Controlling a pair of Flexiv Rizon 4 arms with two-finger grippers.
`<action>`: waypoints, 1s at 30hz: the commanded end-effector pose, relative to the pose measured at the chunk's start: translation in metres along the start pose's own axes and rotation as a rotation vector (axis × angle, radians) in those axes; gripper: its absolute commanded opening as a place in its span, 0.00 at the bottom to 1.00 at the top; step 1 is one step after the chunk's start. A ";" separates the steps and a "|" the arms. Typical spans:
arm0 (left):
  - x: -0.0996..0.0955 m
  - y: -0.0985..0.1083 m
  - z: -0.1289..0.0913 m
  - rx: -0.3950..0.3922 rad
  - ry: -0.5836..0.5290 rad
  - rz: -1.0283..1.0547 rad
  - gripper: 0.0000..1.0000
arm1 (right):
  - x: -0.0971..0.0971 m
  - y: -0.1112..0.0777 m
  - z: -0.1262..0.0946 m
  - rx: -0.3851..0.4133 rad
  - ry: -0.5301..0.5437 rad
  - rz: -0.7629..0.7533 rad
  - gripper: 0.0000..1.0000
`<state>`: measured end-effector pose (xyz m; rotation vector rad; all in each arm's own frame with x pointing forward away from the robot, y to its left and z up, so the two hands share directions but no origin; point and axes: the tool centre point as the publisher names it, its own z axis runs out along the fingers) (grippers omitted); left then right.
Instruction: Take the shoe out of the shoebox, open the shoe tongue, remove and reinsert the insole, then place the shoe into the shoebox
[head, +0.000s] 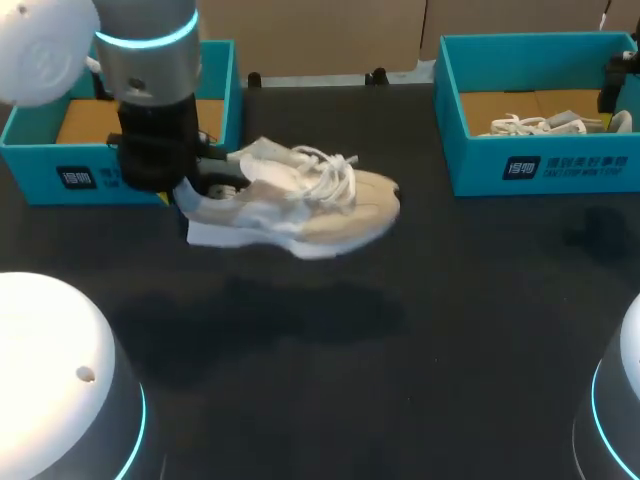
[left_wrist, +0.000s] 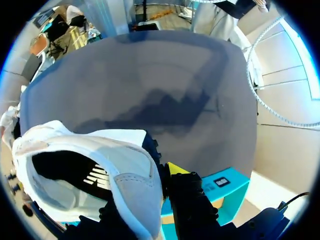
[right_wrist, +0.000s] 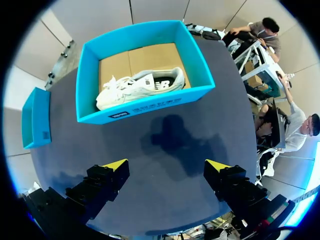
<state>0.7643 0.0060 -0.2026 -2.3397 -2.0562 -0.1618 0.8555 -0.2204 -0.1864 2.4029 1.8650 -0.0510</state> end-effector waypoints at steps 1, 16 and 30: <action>-0.033 -0.005 0.019 -0.005 0.030 0.023 0.00 | 0.000 0.000 0.000 0.000 0.001 0.000 1.00; -0.078 -0.028 0.051 0.092 -0.038 0.073 0.00 | 0.000 0.000 0.000 0.000 0.001 0.000 1.00; -0.093 -0.041 0.076 0.091 -0.017 0.068 0.00 | 0.000 0.000 0.000 0.000 0.001 0.000 1.00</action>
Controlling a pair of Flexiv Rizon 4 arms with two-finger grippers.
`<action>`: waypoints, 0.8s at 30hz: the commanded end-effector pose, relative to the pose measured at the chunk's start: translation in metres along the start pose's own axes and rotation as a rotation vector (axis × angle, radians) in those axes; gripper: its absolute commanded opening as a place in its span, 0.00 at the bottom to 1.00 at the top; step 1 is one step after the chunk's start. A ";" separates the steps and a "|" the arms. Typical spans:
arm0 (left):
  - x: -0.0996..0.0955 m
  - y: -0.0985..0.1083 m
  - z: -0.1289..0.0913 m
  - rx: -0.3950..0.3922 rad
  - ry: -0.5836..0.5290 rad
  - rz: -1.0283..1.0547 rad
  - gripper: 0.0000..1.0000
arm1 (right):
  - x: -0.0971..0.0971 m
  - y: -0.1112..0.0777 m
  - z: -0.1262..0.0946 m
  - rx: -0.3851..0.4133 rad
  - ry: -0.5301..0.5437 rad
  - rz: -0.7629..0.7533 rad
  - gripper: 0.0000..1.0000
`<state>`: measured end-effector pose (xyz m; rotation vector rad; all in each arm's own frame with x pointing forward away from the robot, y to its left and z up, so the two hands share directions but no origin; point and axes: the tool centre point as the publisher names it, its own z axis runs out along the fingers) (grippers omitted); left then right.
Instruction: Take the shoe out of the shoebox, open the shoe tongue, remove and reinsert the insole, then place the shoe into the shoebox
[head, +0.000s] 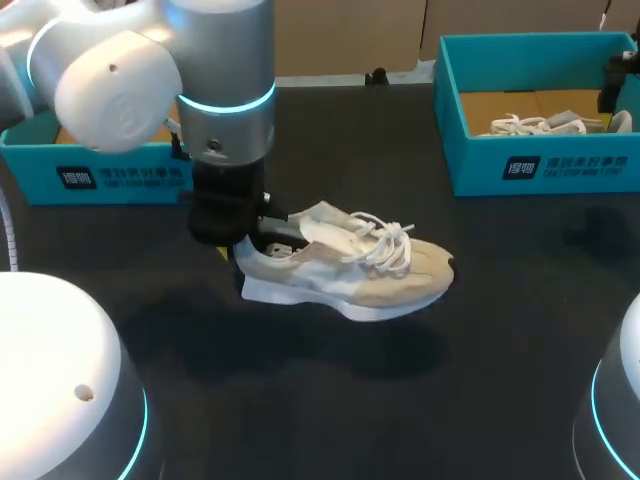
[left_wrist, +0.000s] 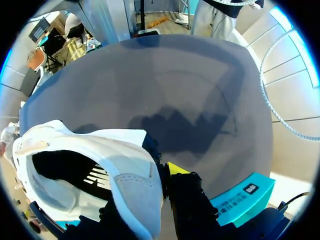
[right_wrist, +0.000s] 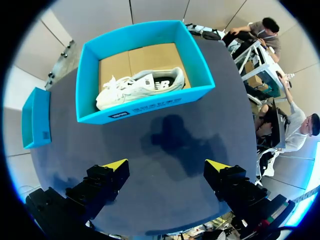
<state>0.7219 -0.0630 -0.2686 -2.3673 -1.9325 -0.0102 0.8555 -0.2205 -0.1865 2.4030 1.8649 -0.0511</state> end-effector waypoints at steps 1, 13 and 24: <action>-0.017 -0.003 0.025 0.002 0.004 -0.003 0.00 | 0.000 0.000 0.000 -0.001 0.001 0.000 1.00; -0.036 -0.008 0.050 0.042 -0.007 -0.042 0.00 | 0.000 0.000 0.000 -0.001 0.001 0.000 1.00; -0.046 -0.015 0.073 0.030 0.033 -0.037 0.00 | 0.000 0.000 0.000 -0.001 0.001 0.000 1.00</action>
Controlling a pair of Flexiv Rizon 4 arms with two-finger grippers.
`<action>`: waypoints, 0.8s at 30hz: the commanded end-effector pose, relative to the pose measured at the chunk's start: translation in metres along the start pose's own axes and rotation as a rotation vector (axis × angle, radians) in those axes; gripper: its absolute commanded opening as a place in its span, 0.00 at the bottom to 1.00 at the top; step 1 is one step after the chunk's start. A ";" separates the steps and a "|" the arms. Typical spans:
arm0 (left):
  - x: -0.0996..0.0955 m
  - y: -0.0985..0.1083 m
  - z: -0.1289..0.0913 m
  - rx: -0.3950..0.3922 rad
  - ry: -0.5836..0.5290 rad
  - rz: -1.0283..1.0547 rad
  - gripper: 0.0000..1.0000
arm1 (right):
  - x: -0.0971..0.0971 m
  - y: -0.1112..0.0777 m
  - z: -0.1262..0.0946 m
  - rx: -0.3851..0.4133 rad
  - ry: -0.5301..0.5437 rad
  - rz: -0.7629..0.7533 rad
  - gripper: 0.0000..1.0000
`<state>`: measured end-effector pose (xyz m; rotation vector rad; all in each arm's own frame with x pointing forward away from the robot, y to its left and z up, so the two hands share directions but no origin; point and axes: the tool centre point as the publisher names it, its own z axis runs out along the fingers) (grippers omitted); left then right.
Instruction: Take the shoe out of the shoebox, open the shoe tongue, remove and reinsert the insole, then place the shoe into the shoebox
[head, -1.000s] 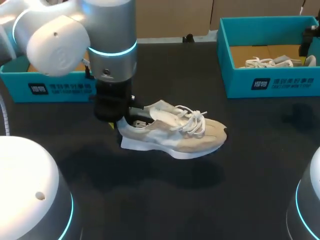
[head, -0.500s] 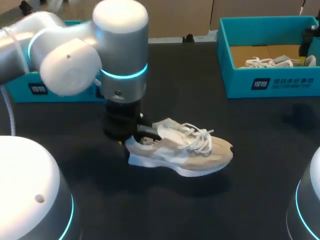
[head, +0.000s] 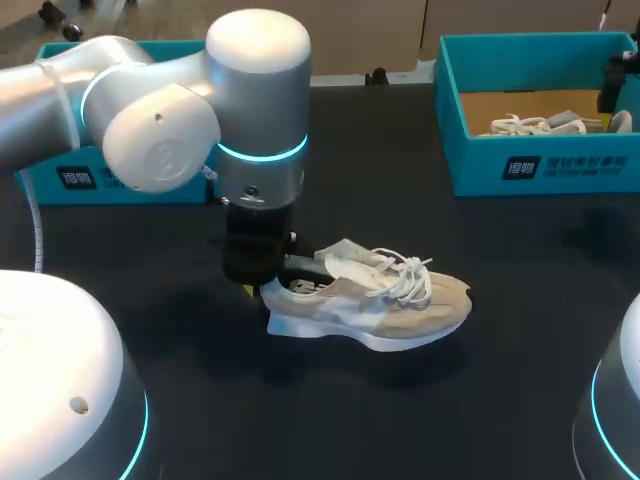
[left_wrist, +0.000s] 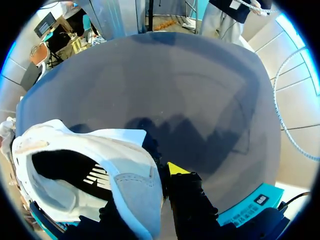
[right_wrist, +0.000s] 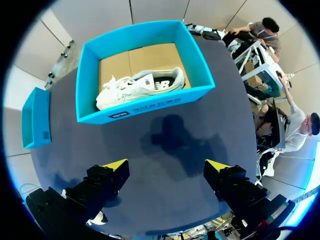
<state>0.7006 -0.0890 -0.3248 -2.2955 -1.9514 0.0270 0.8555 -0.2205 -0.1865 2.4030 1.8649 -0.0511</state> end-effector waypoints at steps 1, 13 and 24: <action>-0.015 -0.004 0.022 -0.019 0.024 0.001 0.00 | 0.000 0.000 0.000 -0.001 0.001 0.000 1.00; -0.031 0.006 0.050 -0.046 -0.012 -0.018 0.00 | 0.000 0.000 0.000 -0.001 0.001 0.000 1.00; -0.042 0.011 0.065 -0.070 0.002 -0.032 0.00 | 0.000 0.000 0.000 -0.001 0.001 0.000 1.00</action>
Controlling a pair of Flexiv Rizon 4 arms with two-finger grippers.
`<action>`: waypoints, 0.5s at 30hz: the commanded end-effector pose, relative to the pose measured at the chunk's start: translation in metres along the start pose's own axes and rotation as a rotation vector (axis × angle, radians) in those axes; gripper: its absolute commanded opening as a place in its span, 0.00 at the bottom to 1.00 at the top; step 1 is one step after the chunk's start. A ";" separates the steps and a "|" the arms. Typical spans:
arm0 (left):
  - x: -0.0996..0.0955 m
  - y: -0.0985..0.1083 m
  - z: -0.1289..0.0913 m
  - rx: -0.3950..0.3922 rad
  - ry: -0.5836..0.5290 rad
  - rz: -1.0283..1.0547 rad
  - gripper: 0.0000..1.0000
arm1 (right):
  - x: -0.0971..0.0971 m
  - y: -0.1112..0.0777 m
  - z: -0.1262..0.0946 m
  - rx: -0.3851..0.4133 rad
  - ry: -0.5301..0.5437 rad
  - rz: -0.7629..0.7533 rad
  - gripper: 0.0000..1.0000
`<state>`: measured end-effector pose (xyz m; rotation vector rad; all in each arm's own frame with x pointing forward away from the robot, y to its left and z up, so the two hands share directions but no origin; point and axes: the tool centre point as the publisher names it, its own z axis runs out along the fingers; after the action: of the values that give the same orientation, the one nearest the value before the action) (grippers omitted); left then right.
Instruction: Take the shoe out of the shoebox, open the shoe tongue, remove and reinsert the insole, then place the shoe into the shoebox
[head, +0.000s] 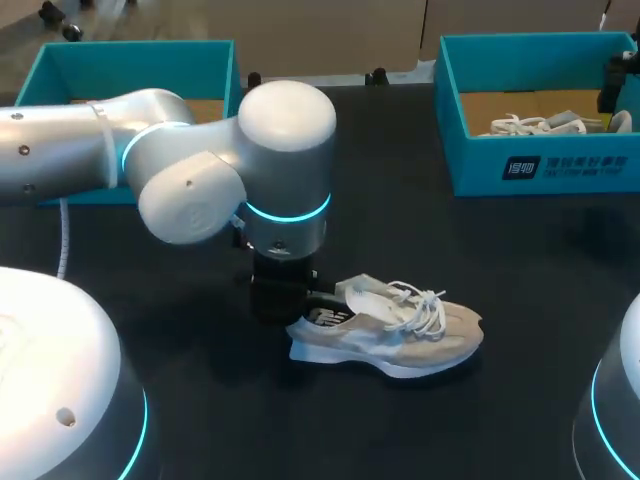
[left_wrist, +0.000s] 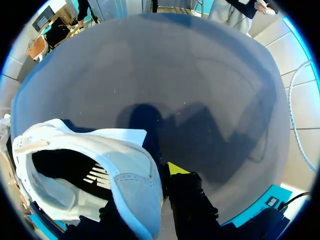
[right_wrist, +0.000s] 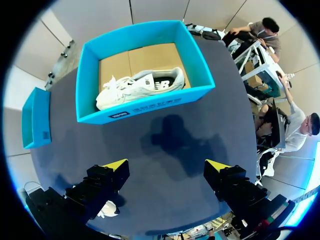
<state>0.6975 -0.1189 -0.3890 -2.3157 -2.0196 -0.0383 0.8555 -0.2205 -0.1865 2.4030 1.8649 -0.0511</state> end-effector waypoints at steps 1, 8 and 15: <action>-0.008 0.002 0.005 0.001 0.011 -0.006 0.00 | 0.000 0.000 0.000 -0.001 0.001 0.000 1.00; -0.010 0.002 0.013 -0.009 0.044 -0.020 0.00 | 0.000 0.000 0.000 -0.001 0.001 0.000 1.00; -0.012 0.001 0.017 -0.008 0.063 -0.028 0.00 | 0.000 0.000 0.000 -0.001 0.001 0.000 1.00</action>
<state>0.6976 -0.1231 -0.4001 -2.2643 -2.0280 -0.1138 0.8555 -0.2205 -0.1865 2.4031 1.8648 -0.0511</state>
